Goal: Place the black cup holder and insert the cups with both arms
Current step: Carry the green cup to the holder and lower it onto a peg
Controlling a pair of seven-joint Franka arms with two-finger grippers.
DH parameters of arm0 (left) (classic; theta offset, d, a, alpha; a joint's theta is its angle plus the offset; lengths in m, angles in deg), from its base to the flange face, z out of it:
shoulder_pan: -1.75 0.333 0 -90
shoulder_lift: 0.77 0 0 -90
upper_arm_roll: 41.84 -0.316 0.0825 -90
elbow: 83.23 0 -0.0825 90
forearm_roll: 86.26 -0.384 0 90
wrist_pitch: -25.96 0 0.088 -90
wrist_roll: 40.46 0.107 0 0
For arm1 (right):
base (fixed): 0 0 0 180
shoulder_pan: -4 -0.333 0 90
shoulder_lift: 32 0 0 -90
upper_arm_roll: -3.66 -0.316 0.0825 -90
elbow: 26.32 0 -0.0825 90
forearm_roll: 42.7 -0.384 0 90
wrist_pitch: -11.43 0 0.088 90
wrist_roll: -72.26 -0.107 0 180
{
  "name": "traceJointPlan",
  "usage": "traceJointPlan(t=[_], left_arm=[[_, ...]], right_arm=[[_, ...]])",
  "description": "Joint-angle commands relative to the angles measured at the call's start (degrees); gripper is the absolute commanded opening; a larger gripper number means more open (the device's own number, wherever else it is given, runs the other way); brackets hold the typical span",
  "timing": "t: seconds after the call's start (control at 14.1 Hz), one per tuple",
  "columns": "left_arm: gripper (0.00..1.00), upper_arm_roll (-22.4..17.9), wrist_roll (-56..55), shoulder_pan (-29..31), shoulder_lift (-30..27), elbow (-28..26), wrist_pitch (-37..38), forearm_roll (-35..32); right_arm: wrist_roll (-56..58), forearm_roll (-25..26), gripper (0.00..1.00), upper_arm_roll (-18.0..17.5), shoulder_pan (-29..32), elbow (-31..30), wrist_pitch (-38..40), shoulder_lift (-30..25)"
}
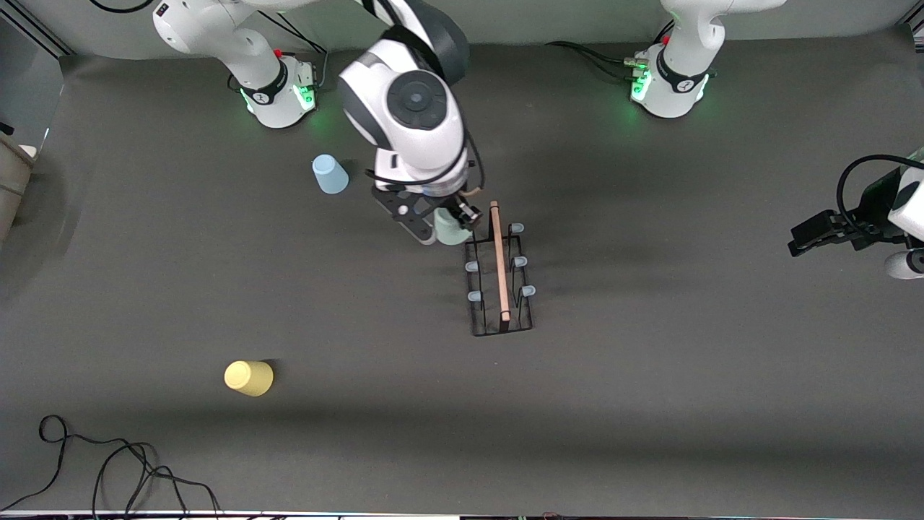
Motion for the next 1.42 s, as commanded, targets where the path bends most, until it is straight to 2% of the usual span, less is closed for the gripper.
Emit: traceJointPlan(t=[0.0, 0.43, 0.64, 0.85, 0.92, 0.99, 1.13, 1.35], left_arm=[[1.00, 0.0, 0.9, -0.2, 0.5, 1.7, 0.8, -0.1], [1.00, 0.1, 0.9, -0.2, 0.9, 2.2, 0.7, 0.0], [1.00, 0.2, 0.9, -0.4, 0.8, 2.3, 1.3, 0.0], [1.00, 0.3, 0.9, -0.7, 0.8, 2.9, 1.4, -0.1], [1.00, 0.3, 0.9, -0.7, 0.8, 2.9, 1.3, -0.1], [1.00, 0.3, 0.9, -0.6, 0.9, 2.9, 1.3, -0.1], [1.00, 0.3, 0.9, -0.2, 0.9, 2.9, 1.3, -0.1], [1.00, 0.3, 0.9, -0.2, 0.9, 2.9, 1.6, 0.0]], right_arm=[[-2.2, -1.3, 0.00, 0.7, -1.5, 2.2, -1.4, 3.2], [-1.8, -1.5, 0.00, 0.7, -2.0, -0.4, -4.1, 4.7], [-1.2, -1.6, 0.00, 0.7, -1.6, -5.6, -10.0, 4.7], [-1.2, -1.5, 0.00, 0.7, -1.8, -6.9, -13.0, 5.7], [-0.8, -1.5, 0.63, 0.7, -1.6, -6.8, -12.9, 5.7], [-0.4, -1.5, 0.99, 0.8, -1.4, -6.5, -12.4, 5.1], [-0.3, -1.4, 1.00, 1.2, -1.2, -5.3, -10.1, 3.0], [2.2, -1.4, 1.00, 1.7, 1.3, 2.6, 2.5, 0.5]])
